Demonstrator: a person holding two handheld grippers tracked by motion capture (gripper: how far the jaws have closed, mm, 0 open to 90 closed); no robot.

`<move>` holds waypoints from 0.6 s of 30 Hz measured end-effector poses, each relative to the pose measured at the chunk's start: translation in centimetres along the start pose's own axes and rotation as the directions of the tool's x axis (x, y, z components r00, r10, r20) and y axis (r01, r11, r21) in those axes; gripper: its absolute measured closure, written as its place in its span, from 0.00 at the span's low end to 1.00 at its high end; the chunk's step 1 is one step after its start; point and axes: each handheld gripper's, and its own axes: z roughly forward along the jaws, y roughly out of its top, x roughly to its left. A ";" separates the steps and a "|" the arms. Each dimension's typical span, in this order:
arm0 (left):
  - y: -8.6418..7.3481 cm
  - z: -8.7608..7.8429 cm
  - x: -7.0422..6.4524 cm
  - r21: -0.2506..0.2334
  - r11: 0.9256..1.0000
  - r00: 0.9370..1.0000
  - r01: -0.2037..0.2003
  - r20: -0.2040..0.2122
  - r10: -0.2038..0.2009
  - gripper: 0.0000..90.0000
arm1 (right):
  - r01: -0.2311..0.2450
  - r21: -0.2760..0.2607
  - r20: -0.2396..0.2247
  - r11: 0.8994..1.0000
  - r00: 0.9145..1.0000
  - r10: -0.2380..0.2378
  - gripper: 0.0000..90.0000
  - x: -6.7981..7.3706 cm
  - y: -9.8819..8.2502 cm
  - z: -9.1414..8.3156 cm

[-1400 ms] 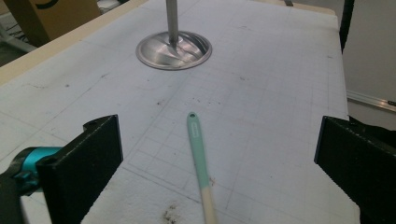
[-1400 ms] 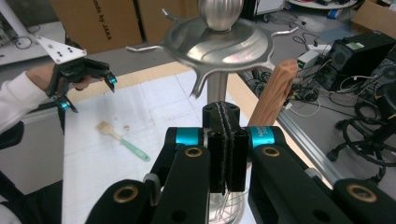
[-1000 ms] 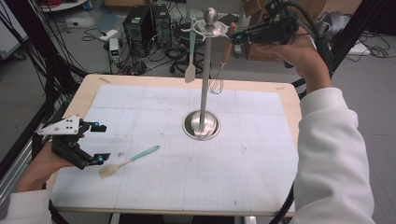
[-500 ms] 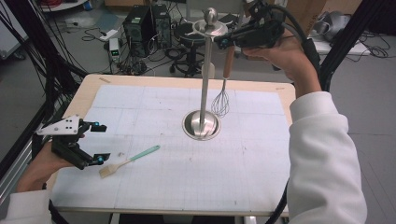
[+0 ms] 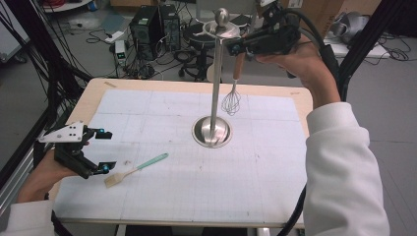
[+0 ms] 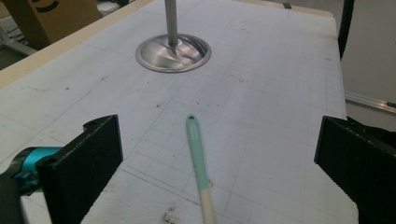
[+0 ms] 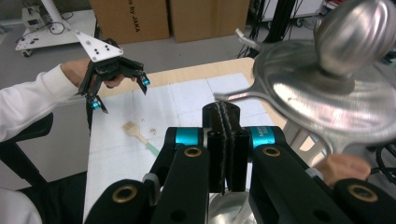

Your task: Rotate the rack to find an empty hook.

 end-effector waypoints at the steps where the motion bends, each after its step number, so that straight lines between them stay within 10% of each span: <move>1: 0.0 0.0 0.0 0.008 1.000 1.000 -0.009 -0.001 0.009 0.02 | 0.001 -0.002 -0.001 1.000 1.000 -0.001 0.94 0.1 -0.2 -0.1; 11: -0.1 0.0 0.0 0.016 1.000 1.000 -0.002 -0.005 0.002 0.02 | -0.008 -0.007 0.038 1.000 0.999 0.009 0.65 2.0 -3.4 -1.9; 18: -0.1 0.2 0.0 0.026 1.000 1.000 -0.008 -0.011 0.008 0.02 | -0.027 -0.010 0.092 1.000 0.995 0.028 0.26 2.8 -6.3 -3.2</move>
